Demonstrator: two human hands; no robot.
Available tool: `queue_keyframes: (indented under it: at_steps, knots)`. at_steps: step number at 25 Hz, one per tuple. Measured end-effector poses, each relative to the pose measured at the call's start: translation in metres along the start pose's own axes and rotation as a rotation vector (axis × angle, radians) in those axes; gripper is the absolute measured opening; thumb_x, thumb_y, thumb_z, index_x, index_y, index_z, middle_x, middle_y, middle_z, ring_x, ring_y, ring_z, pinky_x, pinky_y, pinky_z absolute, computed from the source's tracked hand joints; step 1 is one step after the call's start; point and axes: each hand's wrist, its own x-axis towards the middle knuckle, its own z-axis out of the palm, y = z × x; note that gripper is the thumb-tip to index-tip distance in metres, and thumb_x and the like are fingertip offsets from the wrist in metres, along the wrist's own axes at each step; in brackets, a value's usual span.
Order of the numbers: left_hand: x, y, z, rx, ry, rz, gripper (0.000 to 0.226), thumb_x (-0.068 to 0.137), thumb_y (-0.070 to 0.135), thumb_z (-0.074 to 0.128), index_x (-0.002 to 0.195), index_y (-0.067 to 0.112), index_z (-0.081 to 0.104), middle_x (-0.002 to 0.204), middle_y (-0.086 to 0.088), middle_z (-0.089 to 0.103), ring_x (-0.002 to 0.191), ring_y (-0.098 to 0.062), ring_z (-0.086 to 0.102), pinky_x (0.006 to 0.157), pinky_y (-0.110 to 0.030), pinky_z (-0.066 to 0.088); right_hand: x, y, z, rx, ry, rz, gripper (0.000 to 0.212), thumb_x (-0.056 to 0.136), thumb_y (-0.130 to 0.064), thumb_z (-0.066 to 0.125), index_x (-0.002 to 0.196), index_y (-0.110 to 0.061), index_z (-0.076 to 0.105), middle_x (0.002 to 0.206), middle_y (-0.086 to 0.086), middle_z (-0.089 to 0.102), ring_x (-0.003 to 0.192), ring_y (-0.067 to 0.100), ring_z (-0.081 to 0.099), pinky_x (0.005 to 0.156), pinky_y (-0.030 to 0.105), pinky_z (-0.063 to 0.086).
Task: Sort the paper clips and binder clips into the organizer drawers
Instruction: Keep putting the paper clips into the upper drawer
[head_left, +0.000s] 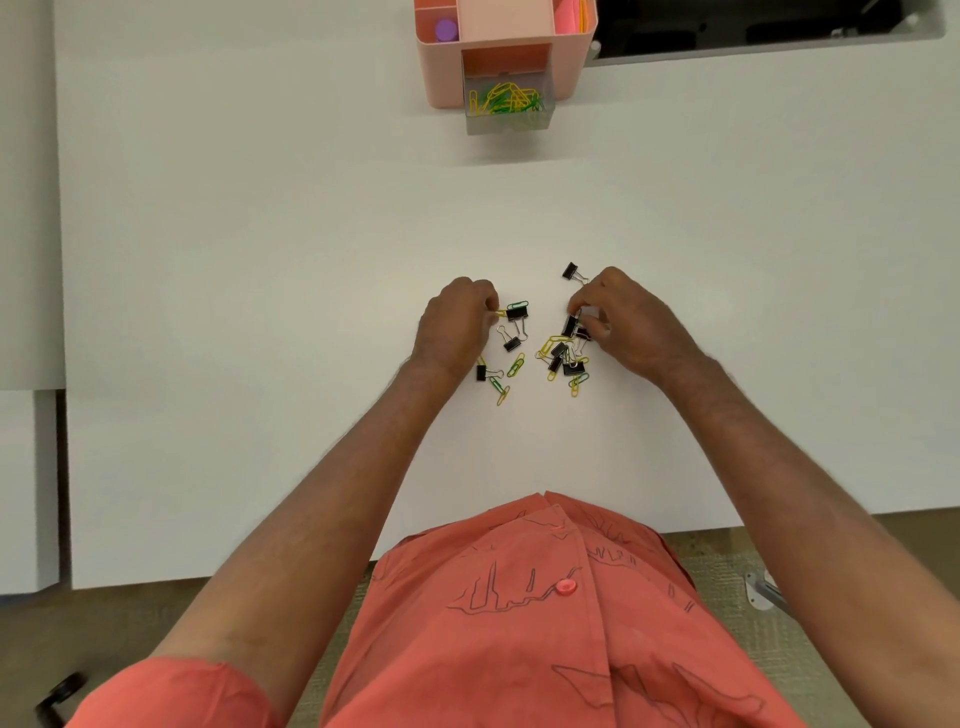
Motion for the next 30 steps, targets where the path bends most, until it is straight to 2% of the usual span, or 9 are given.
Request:
queue_keyframes:
  at_steps: [2,7,10,14,16,20,22,26,30]
  knots:
    - [0.000,-0.004,-0.002,-0.077,-0.021,-0.018,0.007,0.094,0.015,0.066,0.099,0.013,0.069,0.095,-0.004,0.067,0.078,-0.024,0.064,0.076,-0.038,0.055,0.003,0.000,-0.003,-0.006,-0.035,0.016,0.010,0.095,-0.017,0.065,0.102,-0.024,0.066,0.105,-0.006,0.052,0.086,0.014,0.056,0.074,0.033,0.050]
    - [-0.008,-0.011,-0.002,-0.004,-0.102,0.054,0.027,0.093,0.010,0.065,0.118,0.016,0.061,0.112,-0.004,0.058,0.096,-0.022,0.058,0.082,-0.035,0.049,0.008,-0.008,-0.007,0.061,-0.016,0.124,0.009,0.090,-0.014,0.061,0.091,-0.022,0.059,0.095,-0.004,0.057,0.081,0.018,0.058,0.072,0.035,0.051]
    - [-0.006,-0.008,-0.001,0.054,-0.080,0.051,0.017,0.095,0.012,0.063,0.111,0.016,0.064,0.107,-0.004,0.062,0.096,-0.026,0.061,0.082,-0.038,0.052,0.006,-0.022,-0.009,0.491,0.028,0.253,0.016,0.088,-0.008,0.057,0.096,-0.020,0.062,0.084,-0.003,0.058,0.069,0.012,0.052,0.065,0.023,0.051]
    - [0.000,-0.002,-0.005,0.072,-0.107,0.003,0.009,0.095,0.015,0.064,0.103,0.014,0.068,0.107,-0.005,0.067,0.097,-0.028,0.064,0.086,-0.043,0.055,0.003,-0.039,-0.006,0.965,-0.038,0.449,0.006,0.082,-0.017,0.053,0.084,-0.017,0.059,0.079,0.000,0.057,0.070,0.014,0.053,0.062,0.030,0.046]
    - [-0.001,-0.002,-0.005,0.092,-0.125,0.011,0.009,0.095,0.015,0.062,0.103,0.013,0.068,0.109,-0.007,0.065,0.097,-0.029,0.063,0.085,-0.044,0.055,-0.003,-0.045,0.001,0.772,-0.069,0.421,0.007,0.081,-0.024,0.060,0.085,-0.019,0.061,0.079,-0.003,0.057,0.069,0.012,0.051,0.064,0.030,0.044]
    - [-0.009,-0.001,0.003,0.148,-0.064,0.057,0.010,0.093,0.010,0.052,0.099,0.009,0.061,0.105,-0.009,0.058,0.086,-0.033,0.061,0.074,-0.046,0.055,-0.025,-0.058,0.033,-0.176,0.067,0.279,0.040,0.082,-0.049,0.075,0.107,-0.020,0.065,0.098,0.000,0.060,0.090,0.021,0.057,0.072,0.035,0.047]
    - [-0.015,-0.003,0.007,0.137,0.002,0.064,0.011,0.092,0.007,0.050,0.097,0.008,0.060,0.101,-0.008,0.058,0.080,-0.034,0.060,0.068,-0.046,0.054,-0.030,-0.063,0.045,-0.411,0.117,0.260,0.049,0.080,-0.054,0.077,0.107,-0.015,0.067,0.099,0.005,0.062,0.090,0.027,0.059,0.071,0.038,0.045]
    - [-0.017,-0.005,0.006,0.039,0.054,0.032,0.012,0.095,0.014,0.052,0.095,0.012,0.064,0.097,-0.004,0.062,0.083,-0.025,0.060,0.072,-0.040,0.052,-0.026,-0.063,0.044,-0.373,0.154,0.278,0.026,0.089,-0.041,0.072,0.102,-0.018,0.072,0.096,0.004,0.064,0.090,0.028,0.061,0.069,0.035,0.035]
    - [-0.019,-0.007,-0.002,-0.147,0.055,-0.016,0.011,0.090,0.013,0.059,0.088,0.013,0.070,0.087,0.002,0.069,0.081,-0.017,0.064,0.073,-0.034,0.053,-0.017,-0.062,0.037,-0.198,0.121,0.346,0.013,0.093,-0.034,0.067,0.102,-0.026,0.073,0.103,-0.001,0.064,0.100,0.023,0.060,0.074,0.032,0.038]
